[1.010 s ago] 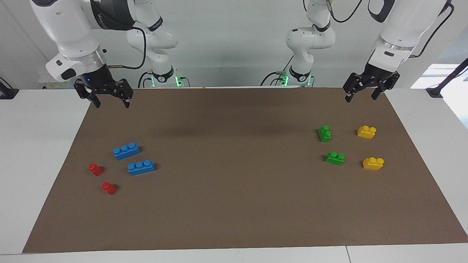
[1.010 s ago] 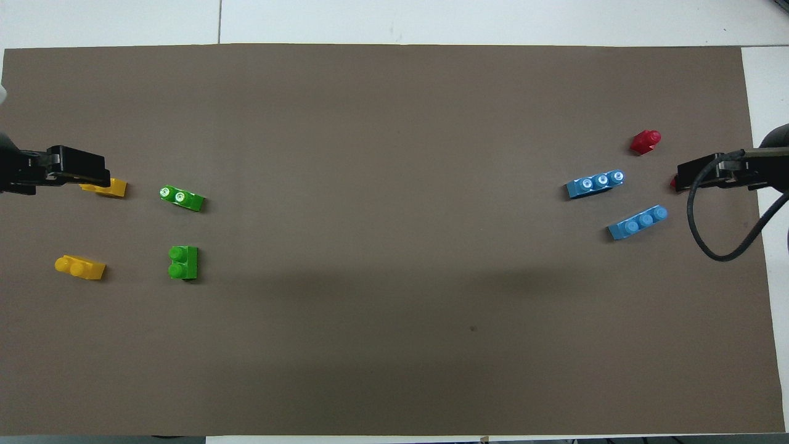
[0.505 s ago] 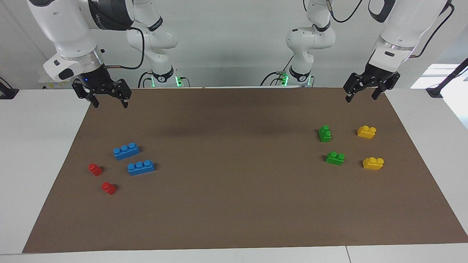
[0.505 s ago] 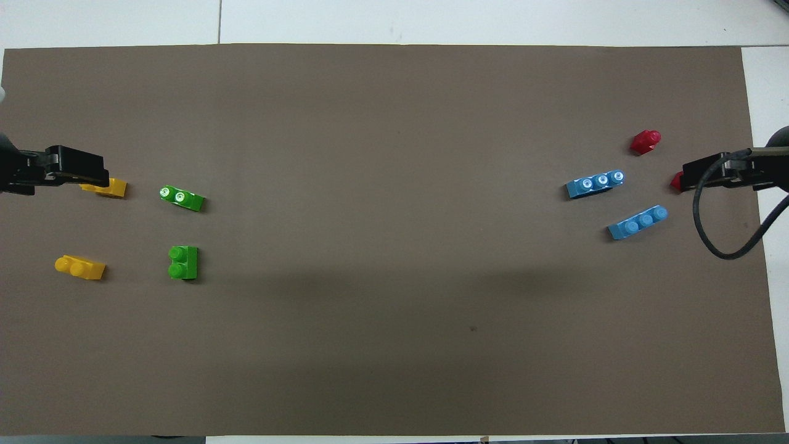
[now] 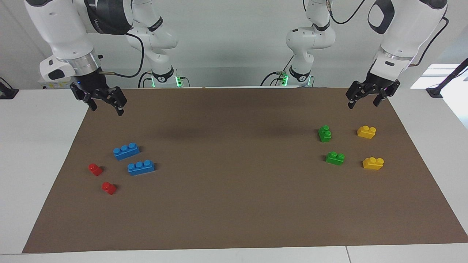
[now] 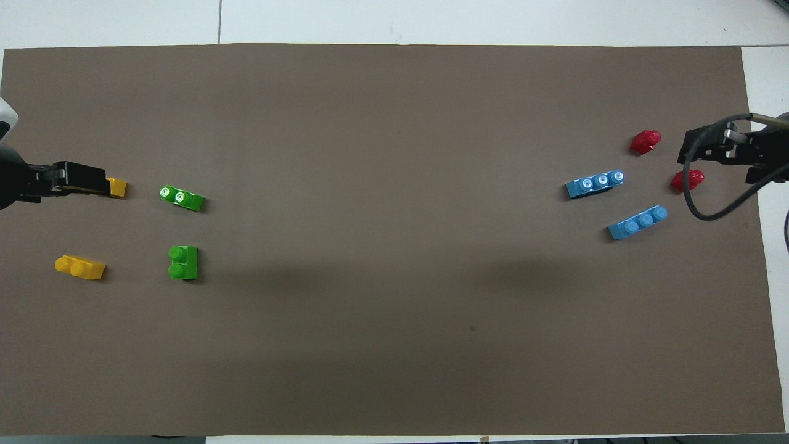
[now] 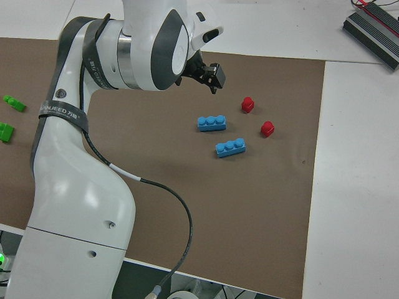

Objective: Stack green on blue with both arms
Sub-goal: 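Reach the left gripper to the green brick while the right gripper reaches the blue brick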

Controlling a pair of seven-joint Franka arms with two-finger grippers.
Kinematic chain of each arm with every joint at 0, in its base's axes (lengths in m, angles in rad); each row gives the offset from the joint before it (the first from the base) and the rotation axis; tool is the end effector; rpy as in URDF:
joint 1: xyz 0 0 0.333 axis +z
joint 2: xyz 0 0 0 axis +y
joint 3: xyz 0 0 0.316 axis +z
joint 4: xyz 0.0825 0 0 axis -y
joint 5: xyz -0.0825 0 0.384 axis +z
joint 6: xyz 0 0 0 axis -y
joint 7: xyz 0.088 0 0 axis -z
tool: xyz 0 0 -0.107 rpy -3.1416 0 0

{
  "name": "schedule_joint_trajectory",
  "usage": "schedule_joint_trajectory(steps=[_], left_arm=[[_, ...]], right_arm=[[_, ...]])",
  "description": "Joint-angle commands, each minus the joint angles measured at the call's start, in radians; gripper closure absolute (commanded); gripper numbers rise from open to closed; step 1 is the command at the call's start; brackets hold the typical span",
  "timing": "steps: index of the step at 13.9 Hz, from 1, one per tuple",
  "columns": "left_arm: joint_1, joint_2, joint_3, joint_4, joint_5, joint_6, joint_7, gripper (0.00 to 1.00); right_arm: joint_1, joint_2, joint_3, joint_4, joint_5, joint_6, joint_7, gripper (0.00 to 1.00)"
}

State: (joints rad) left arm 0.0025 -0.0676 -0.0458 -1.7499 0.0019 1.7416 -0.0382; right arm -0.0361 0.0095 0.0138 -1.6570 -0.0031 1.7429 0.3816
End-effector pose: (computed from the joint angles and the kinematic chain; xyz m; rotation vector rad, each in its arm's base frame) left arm 0.5454 -0.0242 0.5915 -3.1376 0.0084 -0.0932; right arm 0.5714 -0.0131 0.5937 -3.0651 0.6269 -0.1185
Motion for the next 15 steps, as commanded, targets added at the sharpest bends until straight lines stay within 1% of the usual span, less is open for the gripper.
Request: schedule_joint_trajectory(steps=[1,4,5,6,7,11,13,15], left_arm=[[0.011,-0.043,-0.002,-0.098,0.007,0.05,0.061,0.0],[0.031,-0.061,-0.002,-0.184,0.007,0.102,0.103,0.0],[0.034,-0.063,-0.002,-0.201,0.007,0.114,0.103,0.0],[0.034,-0.06,-0.002,-0.215,0.007,0.127,0.106,0.0],[0.034,-0.054,-0.002,-0.226,0.007,0.137,0.109,0.0],[0.036,-0.047,-0.002,-0.286,0.007,0.186,0.159,0.0],[0.054,-0.043,-0.002,-0.307,0.007,0.205,0.195,0.0],[0.057,-0.043,-0.002,-0.344,0.007,0.249,0.202,0.0]], right_arm=[[-0.028,0.071,0.005,0.0,0.081,0.038,0.248,0.02],[-0.06,0.141,0.002,0.013,0.164,0.075,0.428,0.04],[-0.082,0.162,0.003,0.02,0.214,0.09,0.506,0.05],[-0.099,0.193,0.002,0.037,0.283,0.092,0.575,0.05],[-0.117,0.222,0.001,0.066,0.302,0.087,0.604,0.05],[-0.123,0.317,0.001,0.095,0.313,0.098,0.623,0.07],[-0.122,0.334,0.001,0.082,0.318,0.134,0.623,0.08],[-0.131,0.369,0.003,0.075,0.321,0.133,0.629,0.08]])
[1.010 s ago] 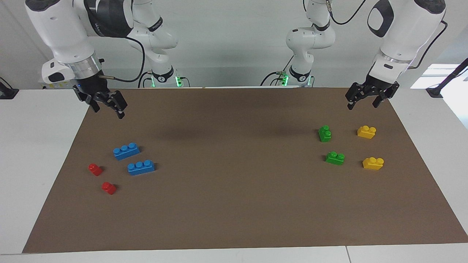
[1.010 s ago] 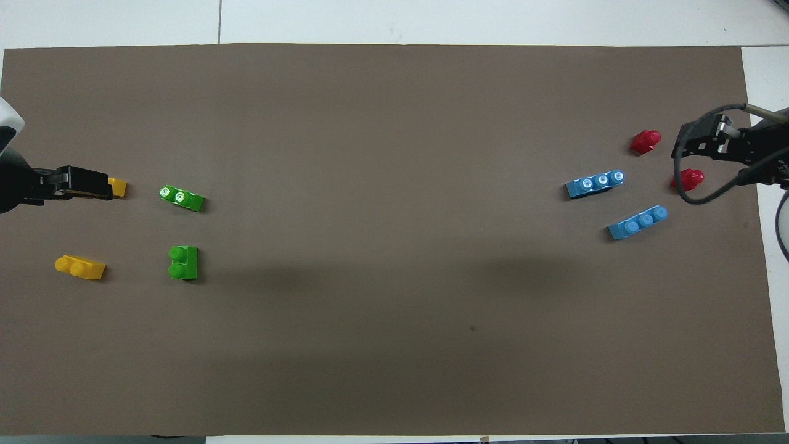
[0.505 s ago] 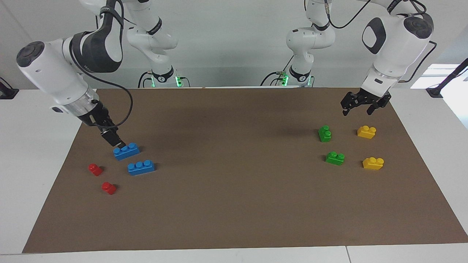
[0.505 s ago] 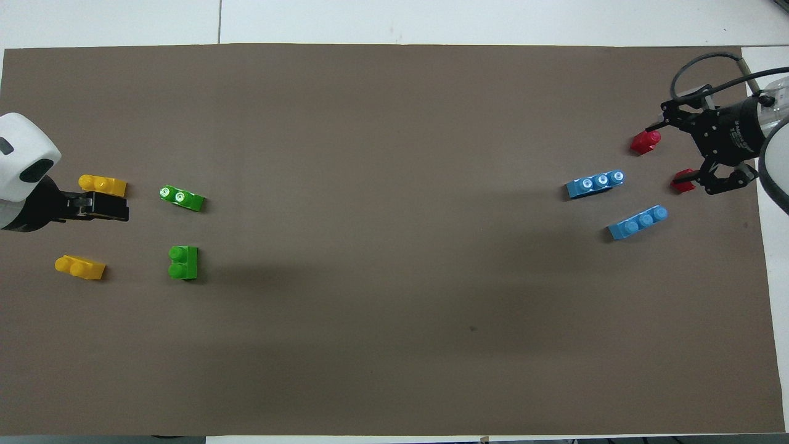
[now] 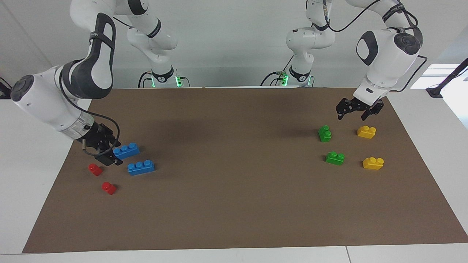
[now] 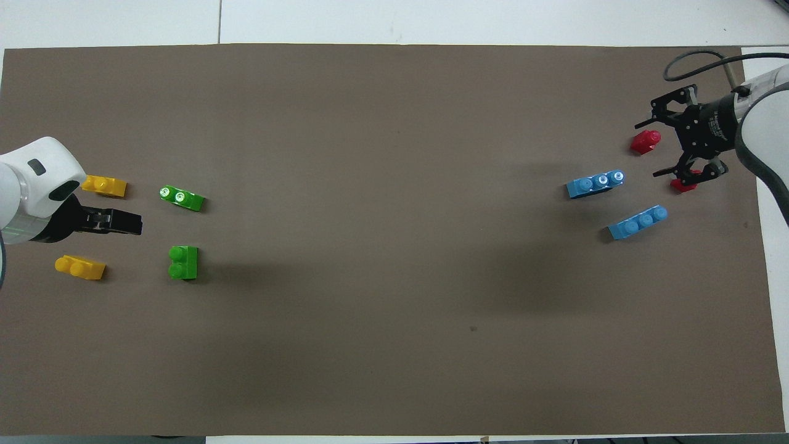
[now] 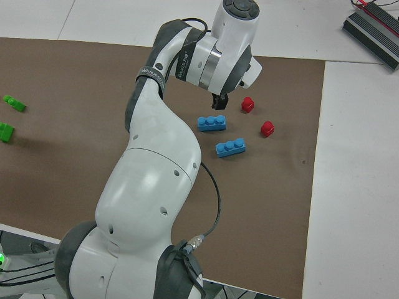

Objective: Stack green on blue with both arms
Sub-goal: 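Reach the left gripper to the green brick while the right gripper reaches the blue brick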

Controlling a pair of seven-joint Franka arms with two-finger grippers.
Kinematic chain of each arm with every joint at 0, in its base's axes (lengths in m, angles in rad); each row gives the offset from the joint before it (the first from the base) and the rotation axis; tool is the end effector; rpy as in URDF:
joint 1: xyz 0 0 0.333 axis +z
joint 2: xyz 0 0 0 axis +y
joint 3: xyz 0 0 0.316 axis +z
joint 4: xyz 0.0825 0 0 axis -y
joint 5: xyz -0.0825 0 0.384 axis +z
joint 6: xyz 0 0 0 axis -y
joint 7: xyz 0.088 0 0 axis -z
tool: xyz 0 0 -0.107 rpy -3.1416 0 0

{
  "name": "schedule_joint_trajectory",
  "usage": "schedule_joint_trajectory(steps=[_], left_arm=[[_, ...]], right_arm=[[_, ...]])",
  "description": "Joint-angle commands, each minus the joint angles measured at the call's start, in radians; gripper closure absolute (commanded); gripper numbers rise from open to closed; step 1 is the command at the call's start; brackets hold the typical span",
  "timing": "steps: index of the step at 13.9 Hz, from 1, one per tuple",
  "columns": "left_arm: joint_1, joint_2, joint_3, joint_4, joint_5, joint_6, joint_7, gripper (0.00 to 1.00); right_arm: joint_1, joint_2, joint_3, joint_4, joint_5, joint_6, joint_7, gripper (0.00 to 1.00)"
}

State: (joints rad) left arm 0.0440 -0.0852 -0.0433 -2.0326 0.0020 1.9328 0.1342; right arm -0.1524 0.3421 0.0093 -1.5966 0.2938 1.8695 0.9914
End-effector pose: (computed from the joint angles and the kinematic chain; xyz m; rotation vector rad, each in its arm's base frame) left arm 0.5292 0.0000 0.4821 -3.1299 0.2101 0.0236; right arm 0.6497 -0.0719 0.4322 -2.3694 1.6768 0.2604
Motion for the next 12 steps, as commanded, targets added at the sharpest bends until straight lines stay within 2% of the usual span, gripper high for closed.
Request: schedule_joint_trajectory(steps=[1,2,9,12], left_arm=[[0.016,-0.022,-0.004,-0.081,0.007,0.075,0.033,0.0],[0.016,-0.015,-0.004,-0.102,0.007,0.09,0.033,0.0],[0.036,0.018,-0.006,-0.259,0.009,0.283,0.077,0.0],[0.02,0.056,-0.007,-0.281,0.007,0.327,0.074,0.0]], right_arm=[[-0.041,0.055,0.008,0.021,0.048,-0.001,0.021,0.08],[-0.045,0.076,0.006,0.024,0.083,-0.004,0.024,0.08],[-0.035,0.116,0.006,-0.014,0.076,-0.007,0.023,0.08],[-0.035,0.124,0.006,-0.042,0.076,0.02,0.013,0.08]])
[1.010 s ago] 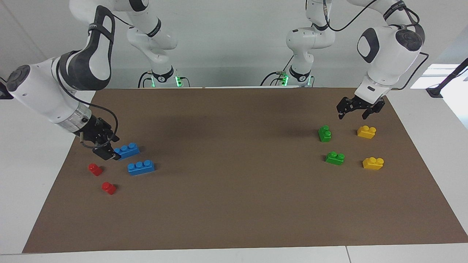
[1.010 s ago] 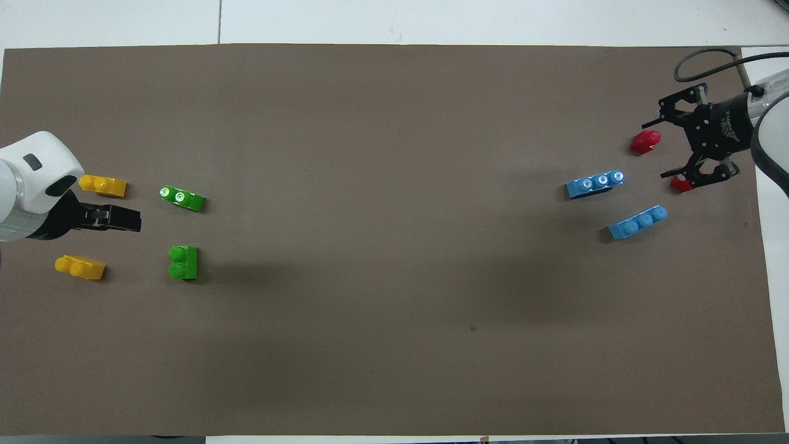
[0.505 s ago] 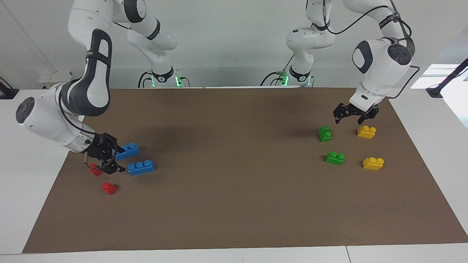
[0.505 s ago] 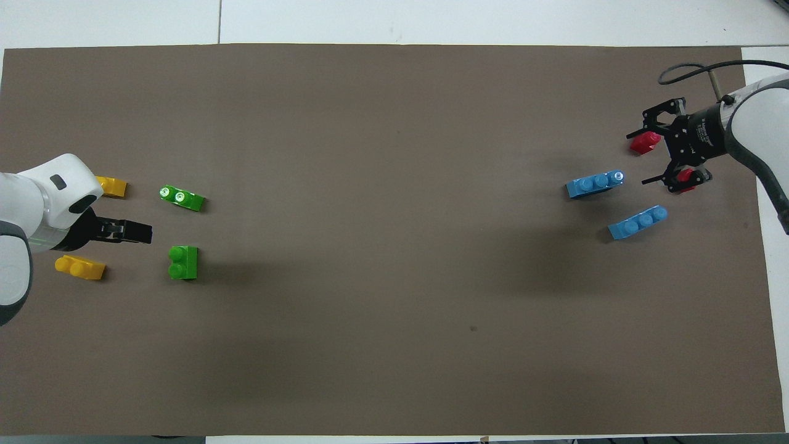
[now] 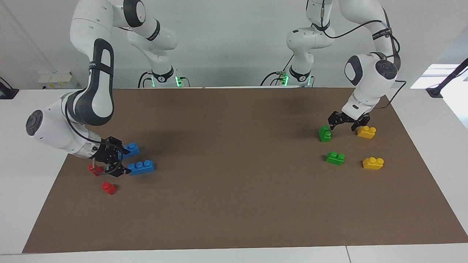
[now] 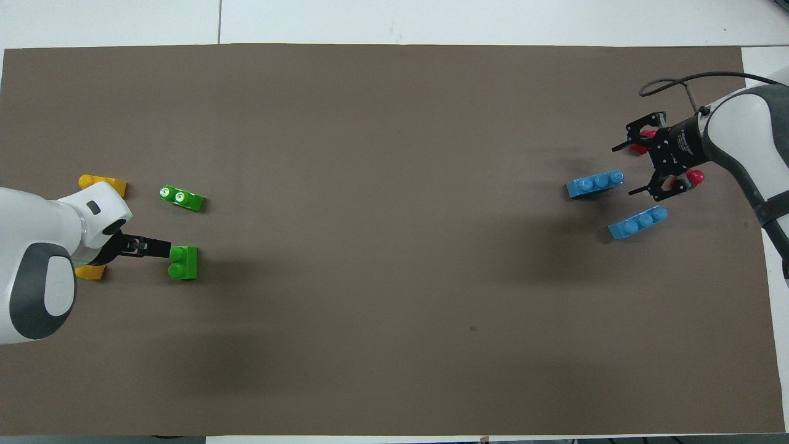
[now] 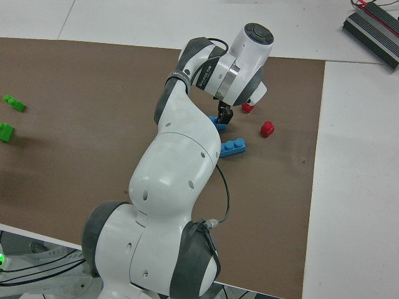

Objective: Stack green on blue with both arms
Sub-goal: 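Reach the left gripper to the green brick while the right gripper reaches the blue brick, then grasp the green brick with the left gripper while the right gripper grasps the blue brick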

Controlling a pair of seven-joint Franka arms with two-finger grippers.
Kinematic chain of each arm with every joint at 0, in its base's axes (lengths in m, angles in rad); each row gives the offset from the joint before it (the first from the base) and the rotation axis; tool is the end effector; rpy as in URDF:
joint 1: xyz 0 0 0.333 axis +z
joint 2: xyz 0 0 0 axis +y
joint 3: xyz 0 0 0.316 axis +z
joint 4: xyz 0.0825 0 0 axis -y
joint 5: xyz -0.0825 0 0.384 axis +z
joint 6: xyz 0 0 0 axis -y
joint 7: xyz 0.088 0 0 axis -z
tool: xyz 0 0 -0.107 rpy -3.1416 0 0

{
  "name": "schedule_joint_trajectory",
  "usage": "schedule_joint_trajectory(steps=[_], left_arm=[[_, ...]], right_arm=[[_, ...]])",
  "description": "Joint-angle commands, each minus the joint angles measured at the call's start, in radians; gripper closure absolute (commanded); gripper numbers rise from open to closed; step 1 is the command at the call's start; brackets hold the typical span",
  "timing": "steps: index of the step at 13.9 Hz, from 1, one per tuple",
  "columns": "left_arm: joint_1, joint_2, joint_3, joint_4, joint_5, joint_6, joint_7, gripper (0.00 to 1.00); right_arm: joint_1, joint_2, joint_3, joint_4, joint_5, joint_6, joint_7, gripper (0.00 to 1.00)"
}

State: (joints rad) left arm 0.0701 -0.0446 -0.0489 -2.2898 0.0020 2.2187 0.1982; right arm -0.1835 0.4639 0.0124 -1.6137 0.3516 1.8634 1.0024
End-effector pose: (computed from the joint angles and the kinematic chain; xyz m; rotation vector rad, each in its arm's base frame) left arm 0.5048 0.0107 0.3677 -3.1280 0.2794 0.0421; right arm 0.6513 -0.0865 0.3455 -2.2868 1.7622 0.4784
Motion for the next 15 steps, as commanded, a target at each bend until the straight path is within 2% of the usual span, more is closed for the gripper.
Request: schedule_joint_trajectory(steps=[1,5,10,14,15], left_arm=[[-0.006,0.022,-0.002,-0.023,0.006,0.047,0.001,0.0],[-0.007,0.022,-0.002,-0.022,0.001,0.044,-0.005,0.0],[-0.073,0.02,-0.002,-0.023,-0.008,0.042,-0.111,0.0],[-0.079,0.026,-0.002,-0.075,-0.008,0.079,-0.106,0.0],[-0.079,0.029,-0.002,-0.094,-0.008,0.102,-0.108,0.0]], right_arm=[[-0.004,0.002,0.003,-0.031,0.02,0.033,-0.001,0.08],[-0.007,-0.005,0.003,-0.083,0.02,0.094,-0.041,0.07],[-0.016,-0.007,0.004,-0.137,0.029,0.169,-0.059,0.07],[-0.016,-0.005,0.004,-0.169,0.037,0.214,-0.071,0.08],[-0.02,-0.005,0.004,-0.17,0.052,0.214,-0.071,0.11]])
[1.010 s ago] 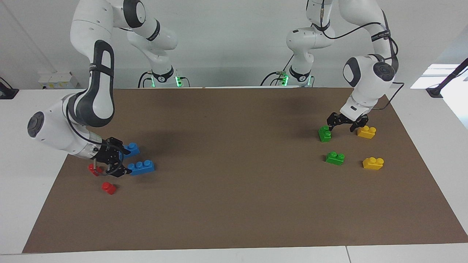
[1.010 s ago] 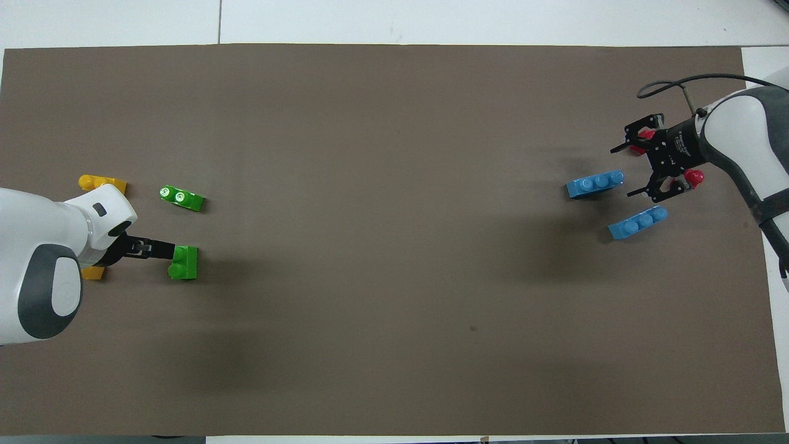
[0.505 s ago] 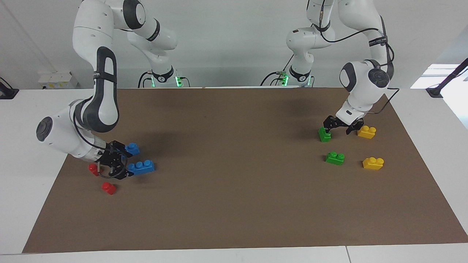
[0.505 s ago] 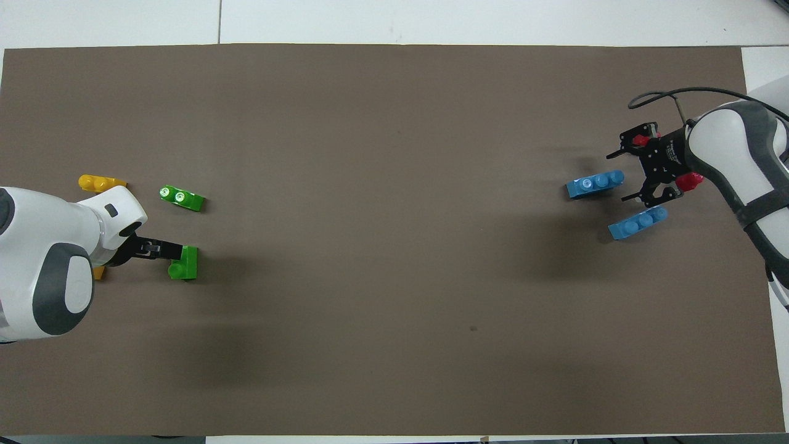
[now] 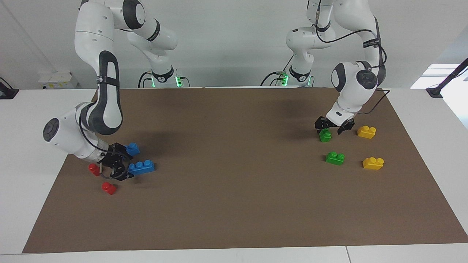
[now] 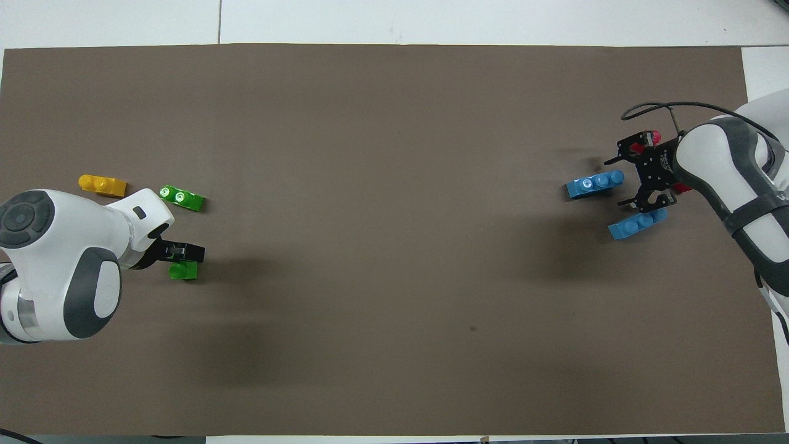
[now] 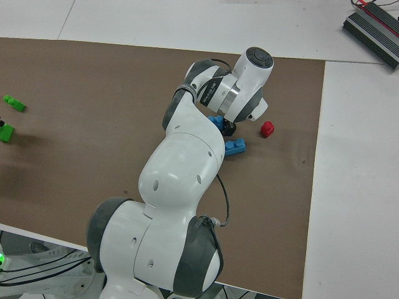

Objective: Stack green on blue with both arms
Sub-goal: 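Grasp the green brick with the left gripper while the right gripper grasps the blue brick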

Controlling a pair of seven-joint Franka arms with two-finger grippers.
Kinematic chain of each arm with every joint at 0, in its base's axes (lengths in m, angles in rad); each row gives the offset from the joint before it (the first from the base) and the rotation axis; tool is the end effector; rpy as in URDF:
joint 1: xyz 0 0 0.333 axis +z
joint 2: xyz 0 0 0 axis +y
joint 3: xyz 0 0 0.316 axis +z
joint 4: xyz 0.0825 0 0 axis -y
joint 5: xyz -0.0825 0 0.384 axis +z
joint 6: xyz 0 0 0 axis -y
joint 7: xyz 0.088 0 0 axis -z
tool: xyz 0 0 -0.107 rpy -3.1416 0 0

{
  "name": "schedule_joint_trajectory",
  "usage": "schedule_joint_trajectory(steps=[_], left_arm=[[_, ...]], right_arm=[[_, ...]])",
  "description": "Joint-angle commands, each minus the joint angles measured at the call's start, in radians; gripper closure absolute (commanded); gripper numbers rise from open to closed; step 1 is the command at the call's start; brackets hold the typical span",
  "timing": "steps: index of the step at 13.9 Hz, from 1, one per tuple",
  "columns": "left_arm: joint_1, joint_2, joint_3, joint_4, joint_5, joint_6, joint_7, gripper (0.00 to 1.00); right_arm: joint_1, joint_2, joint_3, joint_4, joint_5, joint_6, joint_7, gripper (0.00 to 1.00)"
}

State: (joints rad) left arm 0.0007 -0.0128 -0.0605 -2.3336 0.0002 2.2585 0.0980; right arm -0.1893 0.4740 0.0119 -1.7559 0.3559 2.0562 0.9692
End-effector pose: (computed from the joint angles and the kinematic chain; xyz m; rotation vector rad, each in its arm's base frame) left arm 0.4959 -0.0297 0.3364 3.1300 -0.2476 -0.0979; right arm 0.6351 -0.0955 0.2887 -2.2705 1.8033 0.4044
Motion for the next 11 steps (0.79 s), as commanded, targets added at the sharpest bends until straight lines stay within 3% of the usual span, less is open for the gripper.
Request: schedule_joint_trajectory(steps=[1,2,3,5,6,7,8,9,10,11], left_arm=[[-0.01,-0.001,0.01,-0.062,-0.006,0.085,-0.011,0.0],[-0.01,-0.001,0.01,-0.072,-0.006,0.093,-0.012,0.0],[-0.008,-0.003,0.01,-0.079,-0.006,0.096,-0.014,0.0],[-0.011,-0.003,0.01,-0.087,-0.006,0.096,-0.021,0.0],[-0.016,-0.004,0.01,-0.093,-0.006,0.096,-0.036,0.05],[-0.018,-0.003,0.01,-0.092,-0.006,0.095,-0.055,0.27],[-0.018,-0.003,0.01,-0.089,-0.006,0.093,-0.066,0.62],[-0.018,-0.003,0.01,-0.086,-0.006,0.084,-0.064,0.88],[-0.016,-0.003,0.01,-0.075,-0.006,0.073,-0.064,1.0],[-0.016,-0.001,0.01,-0.047,-0.006,0.044,-0.066,1.0]], right_arm=[[-0.024,-0.015,0.005,-0.028,0.067,0.021,-0.038,0.17],[-0.024,-0.015,0.005,-0.028,0.072,0.022,-0.038,0.27],[-0.024,-0.015,0.006,-0.028,0.072,0.021,-0.038,0.58],[-0.021,-0.017,0.007,-0.03,0.074,0.021,-0.038,0.82],[-0.021,-0.015,0.007,-0.03,0.072,0.021,-0.049,0.99],[-0.019,-0.015,0.007,-0.03,0.074,0.022,-0.085,1.0],[-0.019,-0.017,0.007,-0.03,0.074,0.021,-0.111,1.0],[-0.015,-0.015,0.007,-0.03,0.074,0.021,-0.136,1.0],[-0.013,-0.015,0.007,-0.025,0.072,0.021,-0.145,1.0],[-0.013,-0.017,0.01,-0.008,0.072,0.003,-0.149,1.0]])
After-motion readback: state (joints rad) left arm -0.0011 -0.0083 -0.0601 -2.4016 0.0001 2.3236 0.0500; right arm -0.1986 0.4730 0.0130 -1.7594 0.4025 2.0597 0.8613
